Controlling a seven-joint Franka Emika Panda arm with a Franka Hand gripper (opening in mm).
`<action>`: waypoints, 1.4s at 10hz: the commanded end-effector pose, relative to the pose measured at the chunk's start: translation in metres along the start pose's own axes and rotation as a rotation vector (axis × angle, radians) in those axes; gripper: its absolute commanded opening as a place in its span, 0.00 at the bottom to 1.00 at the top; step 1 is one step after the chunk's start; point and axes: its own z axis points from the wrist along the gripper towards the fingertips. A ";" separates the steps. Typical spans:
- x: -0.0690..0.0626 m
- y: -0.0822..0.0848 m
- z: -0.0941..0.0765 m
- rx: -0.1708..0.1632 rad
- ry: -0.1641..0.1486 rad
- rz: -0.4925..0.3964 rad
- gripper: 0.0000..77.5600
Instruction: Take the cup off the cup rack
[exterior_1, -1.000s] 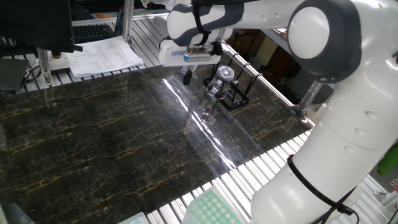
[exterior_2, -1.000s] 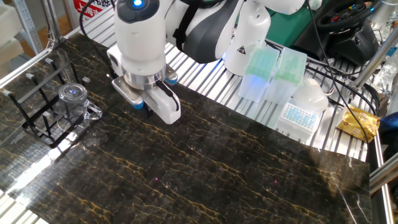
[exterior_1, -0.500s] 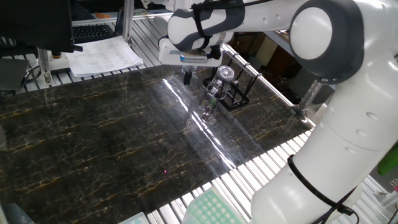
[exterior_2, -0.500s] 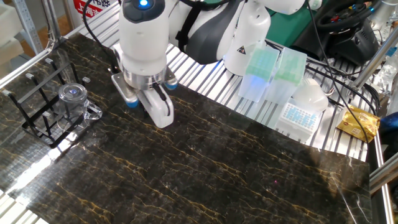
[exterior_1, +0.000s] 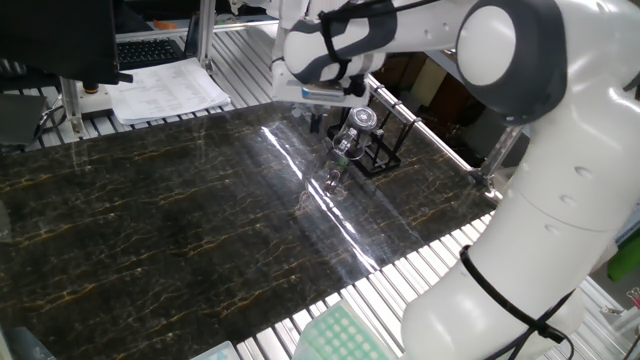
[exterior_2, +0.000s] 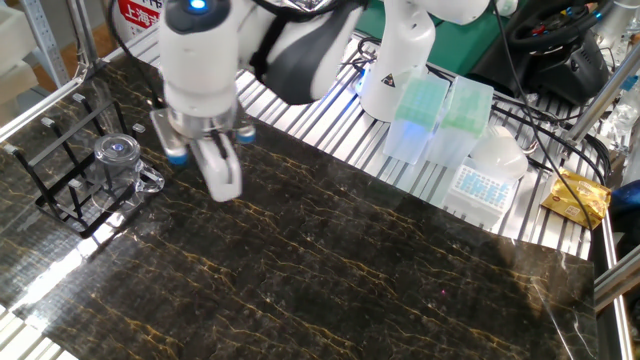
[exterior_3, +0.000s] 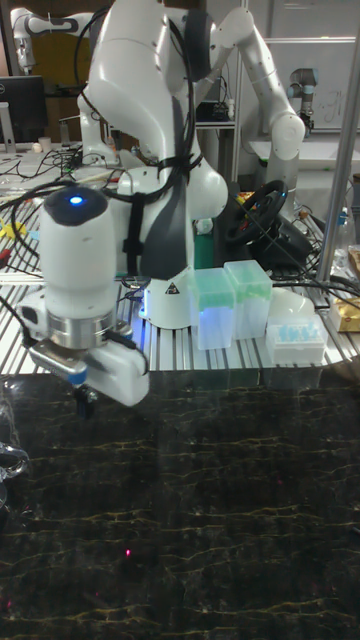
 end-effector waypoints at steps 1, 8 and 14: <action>-0.033 -0.038 0.025 0.004 -0.049 0.189 0.00; -0.039 -0.049 0.032 -0.001 -0.026 0.404 0.00; -0.045 -0.055 0.039 0.054 -0.074 0.522 0.00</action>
